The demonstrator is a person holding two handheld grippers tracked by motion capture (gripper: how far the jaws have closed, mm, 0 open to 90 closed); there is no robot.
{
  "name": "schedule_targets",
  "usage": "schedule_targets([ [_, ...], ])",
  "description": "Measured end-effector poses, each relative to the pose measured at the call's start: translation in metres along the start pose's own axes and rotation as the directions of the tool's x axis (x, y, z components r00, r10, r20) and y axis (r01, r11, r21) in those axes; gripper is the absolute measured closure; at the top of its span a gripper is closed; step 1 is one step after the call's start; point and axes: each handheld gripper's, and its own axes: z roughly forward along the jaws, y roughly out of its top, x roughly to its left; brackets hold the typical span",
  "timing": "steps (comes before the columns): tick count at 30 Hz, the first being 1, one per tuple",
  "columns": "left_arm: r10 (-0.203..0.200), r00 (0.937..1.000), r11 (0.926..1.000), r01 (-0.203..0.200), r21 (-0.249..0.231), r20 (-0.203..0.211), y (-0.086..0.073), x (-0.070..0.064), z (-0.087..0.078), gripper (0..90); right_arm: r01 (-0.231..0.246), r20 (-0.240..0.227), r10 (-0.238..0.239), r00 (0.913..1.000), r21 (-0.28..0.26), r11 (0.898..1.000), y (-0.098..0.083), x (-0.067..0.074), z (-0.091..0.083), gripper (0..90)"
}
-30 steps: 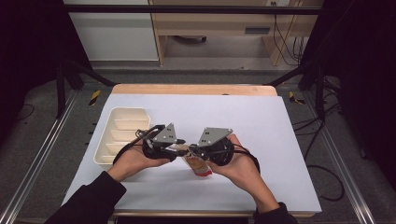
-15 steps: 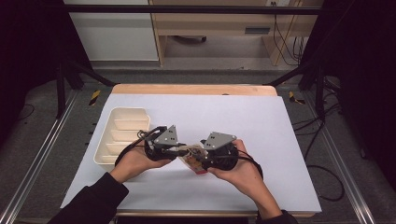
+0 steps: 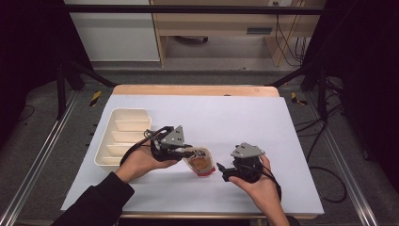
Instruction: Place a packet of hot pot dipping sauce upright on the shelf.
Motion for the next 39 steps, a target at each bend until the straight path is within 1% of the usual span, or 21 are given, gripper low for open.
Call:
schedule_targets([
  [1,0.001,1.0,1.0,-0.001,0.001,0.003,0.001,0.0,0.0,75.4,-0.014,0.004,0.014,0.9999,0.009,1.0,-0.004,-0.003,-0.001,7.7],
  [5,-0.013,0.9998,0.9999,0.013,-0.001,0.012,0.001,0.001,0.001,75.5,-0.05,0.04,0.049,0.998,0.011,0.999,-0.019,-0.013,-0.003,5.8],
  [6,-0.014,0.9998,0.9999,0.014,0.0,0.013,0.002,0.001,0.001,75.4,-0.077,0.065,0.076,0.995,0.015,0.997,-0.021,-0.017,-0.003,6.0],
  [7,-0.014,0.9998,0.9999,0.014,0.002,0.013,0.002,0.001,0.001,75.4,-0.077,0.065,0.076,0.995,0.015,0.997,-0.021,-0.017,-0.003,6.0],
  [8,-0.005,0.9999,0.9999,0.005,0.013,0.014,0.003,0.002,0.001,75.5,-0.097,0.083,0.096,0.9919,0.018,0.995,-0.022,-0.021,-0.003,6.1],
  [10,-0.002,0.9999,0.9998,0.001,0.019,0.015,0.005,0.002,0.002,75.5,-0.106,0.088,0.103,0.9908,0.022,0.994,-0.023,-0.022,-0.003,6.4],
  [12,-0.001,0.9998,0.9998,0.0,0.022,0.018,0.007,0.001,0.003,75.6,-0.133,0.098,0.128,0.9869,0.044,0.99,-0.026,-0.026,-0.003,6.9],
  [13,0.006,0.9998,0.9995,-0.007,0.029,0.021,0.009,0.002,0.004,75.6,-0.135,0.101,0.129,0.9865,0.051,0.989,-0.027,-0.027,-0.004,7.1],
  [14,0.004,0.9998,0.9996,-0.004,0.029,0.021,0.01,0.001,0.005,75.6,-0.15,0.108,0.143,0.9837,0.059,0.987,-0.028,-0.028,-0.004,7.4],
  [15,0.012,0.9997,0.9992,-0.013,0.037,0.023,0.012,0.002,0.005,75.6,-0.159,0.11,0.152,0.9822,0.059,0.985,-0.028,-0.029,-0.004,7.5],
  [16,0.007,0.9996,0.9994,-0.008,0.034,0.026,0.013,0.003,0.006,75.6,-0.158,0.114,0.15,0.9821,0.06,0.986,-0.029,-0.031,-0.004,7.5],
  [20,0.013,0.999,0.9988,-0.015,0.046,0.042,0.021,0.005,0.01,75.7,-0.167,0.12,0.158,0.9801,0.07,0.983,-0.03,-0.032,-0.004,7.6],
  [24,0.03,0.9978,0.9966,-0.035,0.075,0.058,0.03,0.006,0.015,75.8,-0.164,0.122,0.154,0.9805,0.081,0.983,-0.03,-0.032,-0.004,7.5],
  [27,0.043,0.9961,0.9947,-0.05,0.09,0.078,0.037,0.006,0.018,75.8,-0.164,0.121,0.154,0.9807,0.078,0.983,-0.03,-0.033,-0.005,7.3],
  [30,0.049,0.9952,0.9933,-0.057,0.1,0.084,0.042,0.006,0.021,75.8,-0.162,0.123,0.152,0.9807,0.071,0.984,-0.03,-0.034,-0.005,7.2],
  [32,0.071,0.993,0.9885,-0.083,0.127,0.094,0.047,0.006,0.023,75.9,-0.161,0.127,0.151,0.9804,0.077,0.984,-0.031,-0.035,-0.005,7.3],
  [33,0.07,0.9929,0.988,-0.082,0.131,0.097,0.049,0.006,0.024,75.9,-0.158,0.127,0.148,0.9808,0.08,0.984,-0.031,-0.035,-0.005,7.3],
  [35,0.086,0.991,0.9831,-0.101,0.153,0.102,0.055,0.004,0.026,75.9,-0.16,0.13,0.149,0.9802,0.078,0.984,-0.031,-0.036,-0.006,7.2],
  [39,0.113,0.9874,0.9744,-0.132,0.182,0.111,0.063,0.002,0.028,75.9,-0.164,0.134,0.153,0.9791,0.076,0.983,-0.032,-0.038,-0.007,7.2],
])
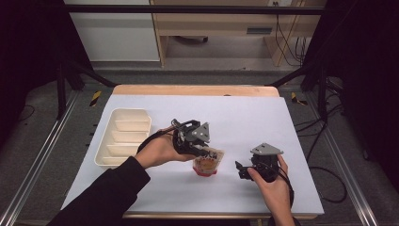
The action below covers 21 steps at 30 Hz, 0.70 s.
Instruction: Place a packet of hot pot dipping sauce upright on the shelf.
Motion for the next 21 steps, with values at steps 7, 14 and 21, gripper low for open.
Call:
schedule_targets([
  [7,0.036,0.9994,0.9988,-0.036,0.032,-0.001,0.007,-0.001,-0.006,76.0,-0.002,0.006,0.002,1.0,0.0,1.0,0.0,-0.001,0.0,7.2],
  [14,0.06,0.9981,0.9968,-0.059,0.054,-0.012,0.008,0.001,-0.022,75.9,-0.001,0.006,0.001,1.0,-0.003,1.0,0.0,-0.001,0.0,7.1],
  [21,0.057,0.9979,0.9963,-0.055,0.066,-0.03,0.001,0.005,-0.04,76.0,0.01,0.011,-0.01,0.9999,0.003,1.0,0.0,0.0,0.001,6.8],
])
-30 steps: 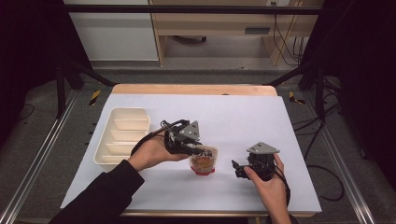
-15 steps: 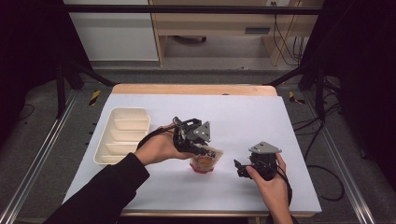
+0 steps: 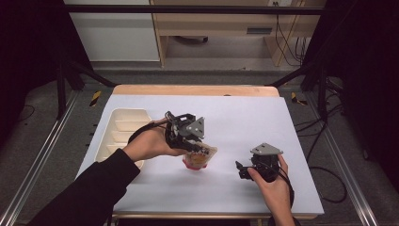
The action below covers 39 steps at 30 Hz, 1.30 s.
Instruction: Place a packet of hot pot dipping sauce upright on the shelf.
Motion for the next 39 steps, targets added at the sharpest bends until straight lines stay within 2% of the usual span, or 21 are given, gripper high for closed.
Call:
schedule_targets([
  [10,-0.003,0.9993,1.0,0.003,0.006,-0.036,-0.01,0.005,-0.031,76.0,-0.001,-0.001,0.001,1.0,0.003,1.0,0.0,0.001,0.001,6.7],
  [15,0.019,0.9986,0.9996,-0.018,0.024,-0.049,-0.011,0.006,-0.048,75.9,-0.002,-0.004,0.002,1.0,0.004,1.0,0.0,0.002,0.001,6.7],
  [19,0.03,0.998,0.9995,-0.03,0.009,-0.055,-0.01,0.005,-0.064,75.9,0.008,-0.005,-0.008,1.0,0.002,1.0,0.0,0.002,0.001,6.7],
  [21,0.044,0.9974,0.9989,-0.043,0.02,-0.056,-0.01,0.005,-0.071,75.9,0.009,-0.007,-0.009,0.9999,0.002,1.0,0.0,0.002,0.002,6.7],
  [23,0.036,0.9975,0.9993,-0.036,0.01,-0.06,-0.012,0.004,-0.077,75.9,0.013,-0.008,-0.013,0.9999,0.005,1.0,0.0,0.002,0.002,6.7],
  [26,0.046,0.9968,0.9989,-0.045,0.013,-0.066,-0.014,0.005,-0.088,75.9,0.007,-0.007,-0.007,0.9999,0.009,1.0,0.0,0.003,0.002,6.6],
  [29,0.051,0.9958,0.9985,-0.05,0.021,-0.076,-0.018,0.004,-0.096,75.9,0.007,-0.01,-0.007,0.9999,0.01,1.0,0.0,0.004,0.002,6.6],
  [35,0.037,0.9949,0.9993,-0.036,0.008,-0.093,-0.028,0.007,-0.118,75.9,0.015,-0.009,-0.015,0.9998,0.011,1.0,0.001,0.005,0.003,6.5],
  [39,0.036,0.9946,0.9992,-0.033,0.023,-0.098,-0.036,0.009,-0.127,75.9,0.018,-0.01,-0.018,0.9998,0.014,1.0,0.001,0.005,0.003,6.5],
])
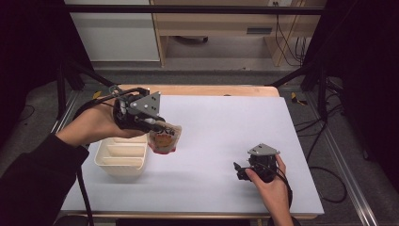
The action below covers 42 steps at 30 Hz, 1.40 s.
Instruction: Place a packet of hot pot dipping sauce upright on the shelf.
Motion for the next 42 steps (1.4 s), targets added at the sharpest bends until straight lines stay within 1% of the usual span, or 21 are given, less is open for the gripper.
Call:
schedule_targets([
  [4,-0.014,0.9999,0.9997,0.014,0.019,-0.006,-0.01,0.004,-0.003,75.9,-0.002,0.002,0.002,1.0,0.0,1.0,0.0,0.0,0.0,6.5],
  [7,-0.026,0.9996,0.9995,0.026,0.019,-0.012,-0.017,0.007,-0.007,75.9,-0.008,0.003,0.008,1.0,-0.004,1.0,0.0,-0.001,-0.001,6.5],
  [9,-0.032,0.9993,0.9992,0.032,0.024,-0.018,-0.021,0.008,-0.008,75.9,-0.003,0.005,0.003,1.0,-0.002,1.0,0.0,0.0,0.0,6.5],
  [10,-0.042,0.9989,0.9988,0.043,0.024,-0.019,-0.024,0.008,-0.009,75.9,-0.004,0.004,0.004,1.0,-0.002,1.0,0.0,0.0,0.0,6.5],
  [15,-0.042,0.9989,0.9981,0.043,0.044,-0.021,-0.033,0.009,-0.012,75.9,-0.002,0.002,0.002,1.0,0.002,1.0,0.0,0.002,0.0,6.5],
  [16,-0.049,0.9986,0.998,0.05,0.04,-0.021,-0.035,0.009,-0.012,75.9,0.0,0.004,0.0,1.0,0.002,1.0,0.0,0.002,0.0,6.5],
  [17,-0.043,0.9988,0.9981,0.044,0.043,-0.021,-0.037,0.01,-0.012,75.9,0.004,0.002,-0.004,1.0,0.001,1.0,0.0,0.001,0.0,6.5],
  [18,-0.052,0.9984,0.9977,0.052,0.042,-0.021,-0.038,0.01,-0.012,75.9,0.002,0.003,-0.002,1.0,-0.001,1.0,0.0,0.001,0.001,6.5],
  [21,-0.055,0.9983,0.9971,0.056,0.051,-0.02,-0.044,0.012,-0.013,75.9,0.001,0.003,-0.001,1.0,-0.001,1.0,0.0,0.001,0.0,6.5],
  [22,-0.066,0.9976,0.9967,0.066,0.046,-0.022,-0.045,0.011,-0.013,75.9,0.001,0.003,-0.001,1.0,-0.001,1.0,0.0,0.001,0.0,6.5],
  [23,-0.062,0.9978,0.9967,0.063,0.052,-0.021,-0.047,0.012,-0.013,75.9,-0.001,0.005,0.001,1.0,0.0,1.0,0.0,0.001,0.0,6.5],
  [31,-0.104,0.9939,0.9929,0.106,0.054,-0.036,-0.064,0.018,-0.017,75.9,-0.004,0.005,0.004,1.0,0.0,1.0,0.0,0.001,0.0,6.5],
  [38,-0.119,0.9919,0.9906,0.122,0.062,-0.043,-0.078,0.021,-0.02,75.9,-0.004,0.006,0.004,1.0,0.001,1.0,0.0,0.001,0.001,6.5],
  [41,-0.131,0.9906,0.9886,0.133,0.07,-0.041,-0.084,0.021,-0.019,75.9,-0.006,0.006,0.006,1.0,0.001,1.0,0.0,0.001,0.001,6.5],
  [42,-0.128,0.9909,0.9883,0.131,0.078,-0.042,-0.087,0.021,-0.019,75.9,-0.008,0.006,0.008,1.0,0.002,1.0,0.0,0.001,0.001,6.5],
])
